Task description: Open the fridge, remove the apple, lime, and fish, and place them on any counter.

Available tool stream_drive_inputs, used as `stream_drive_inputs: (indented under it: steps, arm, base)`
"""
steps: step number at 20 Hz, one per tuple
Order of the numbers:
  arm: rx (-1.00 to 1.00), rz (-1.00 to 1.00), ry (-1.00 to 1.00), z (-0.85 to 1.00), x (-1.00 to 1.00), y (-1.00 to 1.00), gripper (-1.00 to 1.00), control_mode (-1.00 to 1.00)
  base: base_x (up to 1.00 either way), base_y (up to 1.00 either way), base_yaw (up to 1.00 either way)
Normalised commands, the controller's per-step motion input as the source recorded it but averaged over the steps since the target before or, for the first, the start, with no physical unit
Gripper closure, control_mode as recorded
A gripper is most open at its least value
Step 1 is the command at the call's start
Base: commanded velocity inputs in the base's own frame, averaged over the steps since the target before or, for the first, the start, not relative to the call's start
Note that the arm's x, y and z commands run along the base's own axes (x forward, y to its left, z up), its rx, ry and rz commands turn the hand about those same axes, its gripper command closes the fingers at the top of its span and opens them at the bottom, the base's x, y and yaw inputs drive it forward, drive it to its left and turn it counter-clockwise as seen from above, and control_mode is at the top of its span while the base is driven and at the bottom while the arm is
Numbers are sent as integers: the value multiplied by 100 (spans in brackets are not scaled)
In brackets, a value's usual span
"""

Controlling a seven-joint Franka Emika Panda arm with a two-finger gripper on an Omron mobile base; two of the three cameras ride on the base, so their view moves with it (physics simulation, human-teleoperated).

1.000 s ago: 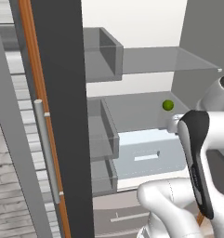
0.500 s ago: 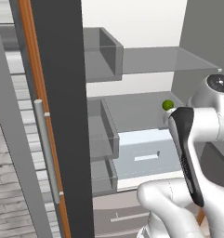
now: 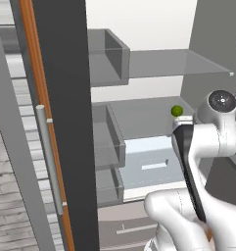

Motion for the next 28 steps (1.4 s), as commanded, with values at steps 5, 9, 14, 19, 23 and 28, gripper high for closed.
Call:
stream_drive_inputs:
  steps: [5, 9, 14, 19, 23, 28]
  arm:
    - [0, 0, 0, -13, 56, -30, -100, -100]
    - [0, 0, 0, -4, 61, -24, -100, -100]
    - [1, 0, 0, -6, 64, -24, -100, -100]
    - [0, 0, 0, -20, 63, -33, -100, -100]
    - [0, 0, 0, -31, 69, -24, -100, -100]
    - [0, 0, 0, -33, 73, -24, -100, -100]
  base:
    - [0, 0, 0]
    - [0, 0, 0]
    - [0, 0, 0]
    - [0, 0, 0]
    - [0, 0, 0]
    - [0, 0, 0]
